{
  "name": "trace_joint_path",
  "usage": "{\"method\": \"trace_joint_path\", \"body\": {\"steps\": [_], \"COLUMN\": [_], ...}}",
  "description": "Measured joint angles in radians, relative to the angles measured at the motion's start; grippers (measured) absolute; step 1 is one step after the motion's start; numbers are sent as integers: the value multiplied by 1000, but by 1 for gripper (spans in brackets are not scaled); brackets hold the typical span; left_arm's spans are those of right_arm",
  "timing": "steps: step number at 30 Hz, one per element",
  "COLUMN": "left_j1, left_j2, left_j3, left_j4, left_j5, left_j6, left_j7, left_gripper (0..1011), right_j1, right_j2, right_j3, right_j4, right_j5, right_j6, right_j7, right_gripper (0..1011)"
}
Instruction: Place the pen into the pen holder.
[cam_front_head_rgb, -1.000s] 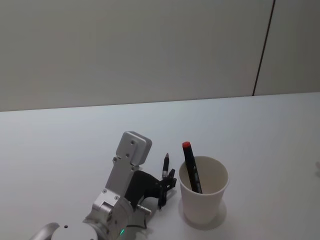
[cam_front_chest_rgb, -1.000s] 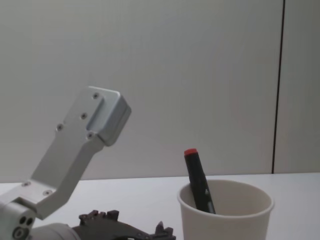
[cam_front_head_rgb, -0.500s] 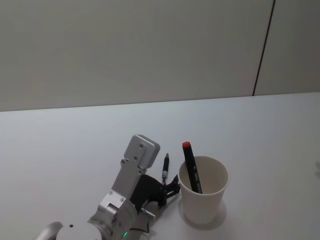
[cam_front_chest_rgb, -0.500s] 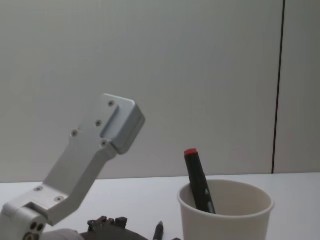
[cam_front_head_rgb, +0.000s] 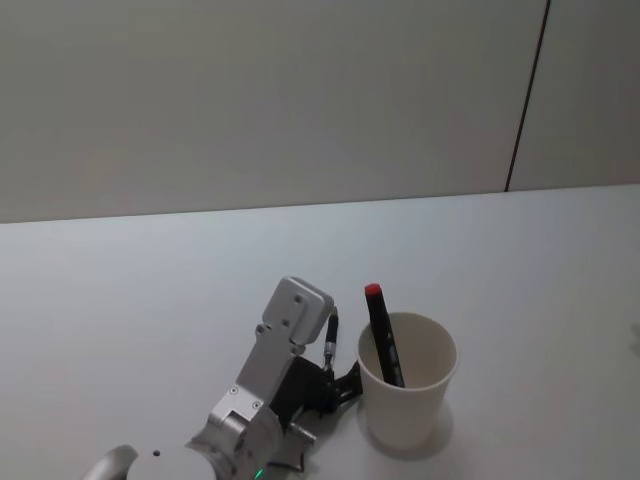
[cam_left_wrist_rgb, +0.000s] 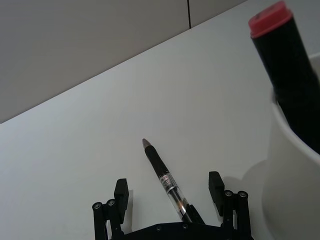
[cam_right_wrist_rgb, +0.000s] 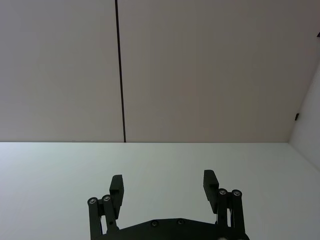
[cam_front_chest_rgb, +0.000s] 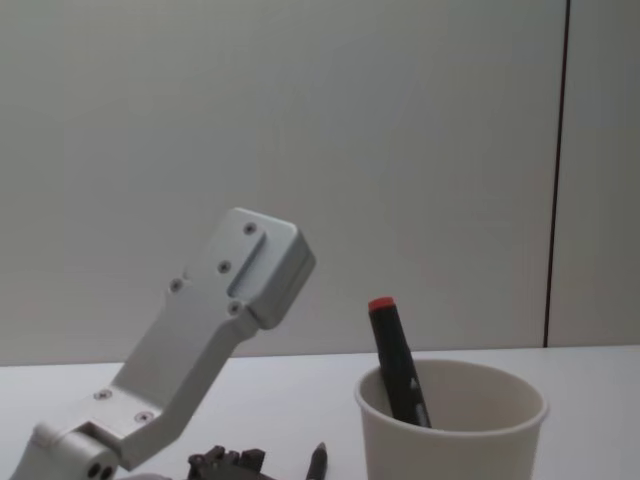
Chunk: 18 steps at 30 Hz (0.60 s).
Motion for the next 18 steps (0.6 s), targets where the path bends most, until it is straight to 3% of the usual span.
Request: {"method": "trace_joint_path", "body": {"steps": [9,18], "left_j1": [9,26], "left_j2": [-13,-21], "left_j3": [-1,-13], "left_j4": [9,17], "left_j5": [-13,-58], "left_j6": [-10,-48], "left_j7": [26,74], "left_gripper": [1001,1001], "right_j1": [0,0], "right_j2": [0,0], "right_j3": [0,0], "right_j4": [0,0], "right_j5": [0,0], "right_j6": [0,0], "right_j7": [0,0], "right_gripper": [1001,1001]}}
